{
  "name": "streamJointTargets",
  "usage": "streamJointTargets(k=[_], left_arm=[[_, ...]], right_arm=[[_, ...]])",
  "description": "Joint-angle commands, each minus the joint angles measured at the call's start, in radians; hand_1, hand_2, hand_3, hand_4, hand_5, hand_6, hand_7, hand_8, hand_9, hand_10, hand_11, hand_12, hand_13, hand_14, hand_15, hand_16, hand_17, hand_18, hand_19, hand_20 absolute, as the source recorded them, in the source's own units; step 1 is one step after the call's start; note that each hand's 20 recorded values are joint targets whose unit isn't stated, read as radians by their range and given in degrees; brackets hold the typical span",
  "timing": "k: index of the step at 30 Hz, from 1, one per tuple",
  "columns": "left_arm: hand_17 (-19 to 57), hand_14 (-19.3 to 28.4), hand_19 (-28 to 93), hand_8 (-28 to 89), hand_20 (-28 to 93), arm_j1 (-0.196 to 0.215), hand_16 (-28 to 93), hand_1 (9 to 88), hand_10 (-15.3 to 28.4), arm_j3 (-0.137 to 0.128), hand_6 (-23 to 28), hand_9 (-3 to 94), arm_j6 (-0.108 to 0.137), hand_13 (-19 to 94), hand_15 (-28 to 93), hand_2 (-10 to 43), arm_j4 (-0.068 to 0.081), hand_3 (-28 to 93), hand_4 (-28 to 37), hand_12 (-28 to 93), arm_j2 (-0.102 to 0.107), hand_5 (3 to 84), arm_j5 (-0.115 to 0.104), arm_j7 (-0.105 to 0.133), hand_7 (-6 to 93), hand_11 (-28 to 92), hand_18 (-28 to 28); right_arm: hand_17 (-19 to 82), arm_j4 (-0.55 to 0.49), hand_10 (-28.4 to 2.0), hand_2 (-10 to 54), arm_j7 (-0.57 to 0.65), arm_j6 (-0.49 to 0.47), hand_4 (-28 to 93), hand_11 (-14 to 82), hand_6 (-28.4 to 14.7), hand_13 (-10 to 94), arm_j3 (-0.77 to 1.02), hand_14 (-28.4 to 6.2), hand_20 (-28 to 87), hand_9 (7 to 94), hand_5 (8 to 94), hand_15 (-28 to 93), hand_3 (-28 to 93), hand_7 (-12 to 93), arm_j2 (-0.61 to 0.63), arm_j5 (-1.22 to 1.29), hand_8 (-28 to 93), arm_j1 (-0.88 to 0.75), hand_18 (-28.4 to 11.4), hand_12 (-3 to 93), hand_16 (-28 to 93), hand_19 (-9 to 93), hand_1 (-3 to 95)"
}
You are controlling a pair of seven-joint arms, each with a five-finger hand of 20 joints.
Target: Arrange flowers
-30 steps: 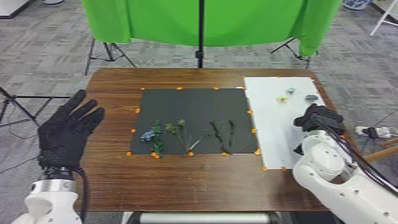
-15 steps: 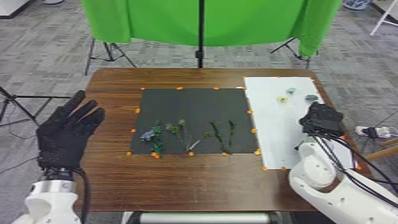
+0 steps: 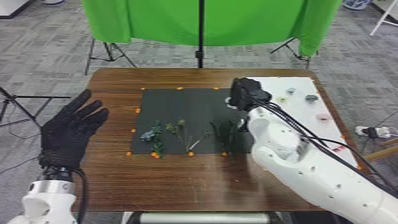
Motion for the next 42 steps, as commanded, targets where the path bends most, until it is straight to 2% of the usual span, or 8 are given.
streamJointTargets(k=[1, 11, 13, 17, 22, 31, 36, 42], left_arm=[[-7.7, 28.1, 56, -9, 22, -0.021, -9, 24.0, 20.3, -0.007, 10.4, 35.3, -0.015, 26, 53, 5.6, -0.012, 81, -23.5, 11, 0.03, 39.9, 0.017, -0.018, 11.8, 25, 26.9], [-7.6, 28.2, 56, -9, 22, -0.175, -9, 24.0, 20.4, 0.038, 10.6, 35.3, -0.052, 26, 53, 5.6, 0.029, 80, -23.3, 11, 0.073, 40.0, 0.034, -0.064, 11.7, 25, 27.0], [-7.6, 28.2, 56, -9, 22, -0.194, -9, 24.0, 20.4, 0.046, 10.5, 35.3, -0.054, 26, 53, 5.6, 0.035, 80, -23.3, 11, 0.086, 40.1, 0.034, -0.058, 11.6, 25, 27.0], [-7.6, 28.1, 56, -9, 22, -0.227, -9, 24.1, 20.4, 0.066, 10.6, 35.4, -0.067, 26, 53, 5.6, 0.044, 80, -23.3, 11, 0.083, 40.1, 0.038, -0.07, 11.7, 25, 27.0], [-7.6, 28.1, 56, -9, 22, -0.256, -9, 24.1, 20.4, 0.088, 10.6, 35.4, -0.075, 26, 53, 5.7, 0.058, 80, -23.3, 11, 0.078, 40.2, 0.037, -0.068, 11.8, 25, 27.0], [-7.6, 28.2, 56, -9, 21, -0.228, -9, 24.0, 20.6, 0.092, 10.7, 35.5, -0.069, 26, 53, 5.6, 0.055, 80, -23.2, 11, 0.098, 40.2, 0.026, -0.033, 11.7, 25, 27.0], [-7.6, 28.2, 56, -9, 21, -0.237, -9, 24.1, 20.6, 0.086, 10.8, 35.5, -0.069, 26, 53, 5.7, 0.058, 80, -23.3, 11, 0.084, 40.3, 0.031, -0.057, 11.7, 25, 27.0], [-7.6, 28.2, 56, -9, 21, -0.238, -9, 24.1, 20.6, 0.086, 10.8, 35.5, -0.075, 27, 53, 5.7, 0.061, 80, -23.1, 11, 0.069, 40.5, 0.035, -0.078, 11.8, 25, 27.0]], right_arm=[[31, 0.166, -7.4, -9.5, -0.132, -0.066, -28, 28.4, 2.6, 71, -0.072, -8.4, 58, 89.6, 87.8, 77, 72, 14, -0.366, -0.085, 2, 0.109, -21.8, 31.9, 19, 93, 53.1], [30, 0.302, -8.2, -9.5, -0.007, 0.006, -28, 34.5, 4.1, 71, -0.393, -8.5, 57, 87.6, 86.1, 78, 71, 14, -0.421, -0.022, 0, 0.349, -21.7, 28.4, 18, 93, 51.6], [30, 0.308, -8.4, -9.5, 0.038, 0.025, -28, 35.3, 4.2, 71, -0.459, -8.6, 57, 87.4, 86.0, 78, 71, 14, -0.421, 0.01, 0, 0.397, -21.6, 27.8, 18, 93, 51.5], [30, 0.319, -8.7, -9.5, 0.099, 0.088, -28, 39.6, 4.7, 71, -0.56, -8.7, 56, 86.5, 85.9, 78, 70, 14, -0.417, 0.04, 0, 0.459, -21.8, 25.1, 18, 93, 51.5], [30, 0.33, -8.8, -9.5, 0.101, 0.035, -28, 42.8, 4.7, 71, -0.547, -8.8, 56, 85.7, 85.5, 78, 68, 14, -0.43, 0.031, 0, 0.447, -21.9, 23.0, 18, 93, 50.9], [28, 0.345, -8.8, -9.5, 0.172, 0.038, -28, 47.3, 5.6, 69, -0.641, -8.4, 56, 82.1, 80.1, 80, 51, 13, -0.457, 0.078, -2, 0.511, -21.3, 20.9, 18, 93, 56.3], [27, 0.348, -9.4, -9.3, 0.14, -0.036, -28, 48.8, 5.9, 66, -0.538, -8.6, 56, 78.8, 69.5, 81, 37, 14, -0.462, 0.021, -6, 0.44, -20.9, 20.4, 17, 93, 59.1], [27, 0.344, -9.8, -9.5, 0.107, -0.081, -28, 49.2, 6.2, 65, -0.47, -8.8, 56, 77.9, 65.5, 82, 34, 14, -0.465, -0.022, -13, 0.388, -20.9, 20.2, 17, 93, 57.9]])
